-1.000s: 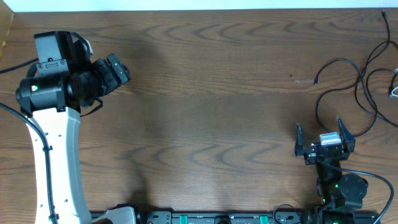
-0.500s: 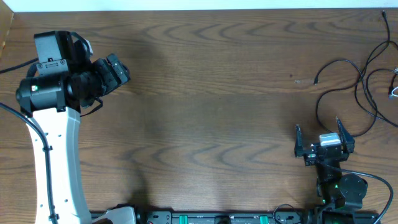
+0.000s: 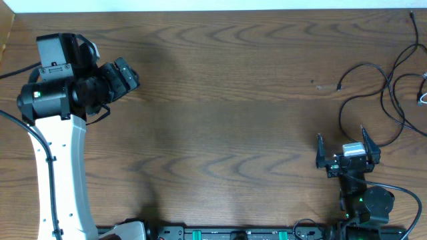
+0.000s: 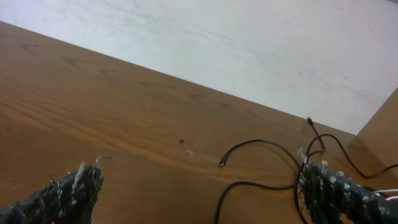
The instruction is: Untangle cables
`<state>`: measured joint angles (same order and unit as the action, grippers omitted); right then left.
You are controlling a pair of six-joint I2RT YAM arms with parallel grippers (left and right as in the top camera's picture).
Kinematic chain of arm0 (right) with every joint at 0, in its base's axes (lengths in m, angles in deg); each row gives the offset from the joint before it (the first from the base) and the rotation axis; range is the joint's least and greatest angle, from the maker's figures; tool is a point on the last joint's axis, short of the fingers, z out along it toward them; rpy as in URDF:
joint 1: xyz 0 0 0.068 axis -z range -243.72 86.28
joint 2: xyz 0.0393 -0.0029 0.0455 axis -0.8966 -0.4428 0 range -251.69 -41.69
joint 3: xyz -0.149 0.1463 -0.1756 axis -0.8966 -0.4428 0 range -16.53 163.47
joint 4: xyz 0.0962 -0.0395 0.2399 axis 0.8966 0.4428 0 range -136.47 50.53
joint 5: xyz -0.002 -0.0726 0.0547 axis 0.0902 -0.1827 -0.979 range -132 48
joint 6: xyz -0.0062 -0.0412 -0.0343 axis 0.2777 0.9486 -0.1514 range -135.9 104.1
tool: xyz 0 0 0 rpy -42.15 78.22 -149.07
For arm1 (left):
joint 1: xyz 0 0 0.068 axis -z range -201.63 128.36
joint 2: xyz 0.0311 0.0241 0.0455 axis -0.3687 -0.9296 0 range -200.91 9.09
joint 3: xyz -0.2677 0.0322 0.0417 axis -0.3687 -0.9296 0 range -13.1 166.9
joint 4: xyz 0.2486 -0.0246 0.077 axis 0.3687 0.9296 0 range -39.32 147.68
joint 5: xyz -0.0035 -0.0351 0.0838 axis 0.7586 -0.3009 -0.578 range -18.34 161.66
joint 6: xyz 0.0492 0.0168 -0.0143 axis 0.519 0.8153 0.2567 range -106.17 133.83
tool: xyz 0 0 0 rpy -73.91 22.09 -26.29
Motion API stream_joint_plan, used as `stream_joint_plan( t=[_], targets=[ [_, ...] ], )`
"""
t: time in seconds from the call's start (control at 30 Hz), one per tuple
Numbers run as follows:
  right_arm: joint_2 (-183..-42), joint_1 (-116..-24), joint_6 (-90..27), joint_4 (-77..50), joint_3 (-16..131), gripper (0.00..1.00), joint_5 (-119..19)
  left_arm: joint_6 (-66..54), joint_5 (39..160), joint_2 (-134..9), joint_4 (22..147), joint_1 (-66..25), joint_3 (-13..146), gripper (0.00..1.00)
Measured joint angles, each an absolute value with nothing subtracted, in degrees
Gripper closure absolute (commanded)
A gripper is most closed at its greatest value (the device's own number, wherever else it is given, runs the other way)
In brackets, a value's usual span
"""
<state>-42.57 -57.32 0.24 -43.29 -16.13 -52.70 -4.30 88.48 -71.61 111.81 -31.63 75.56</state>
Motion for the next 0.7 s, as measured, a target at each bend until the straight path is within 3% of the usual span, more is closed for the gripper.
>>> stream_joint_plan(
  t=[0.7],
  targets=[
    [-42.57,-57.32,0.24,-43.29,-16.13,0.01,-52.70,-4.33,88.48,-71.59,113.31,-31.63,75.56,0.07]
  ],
)
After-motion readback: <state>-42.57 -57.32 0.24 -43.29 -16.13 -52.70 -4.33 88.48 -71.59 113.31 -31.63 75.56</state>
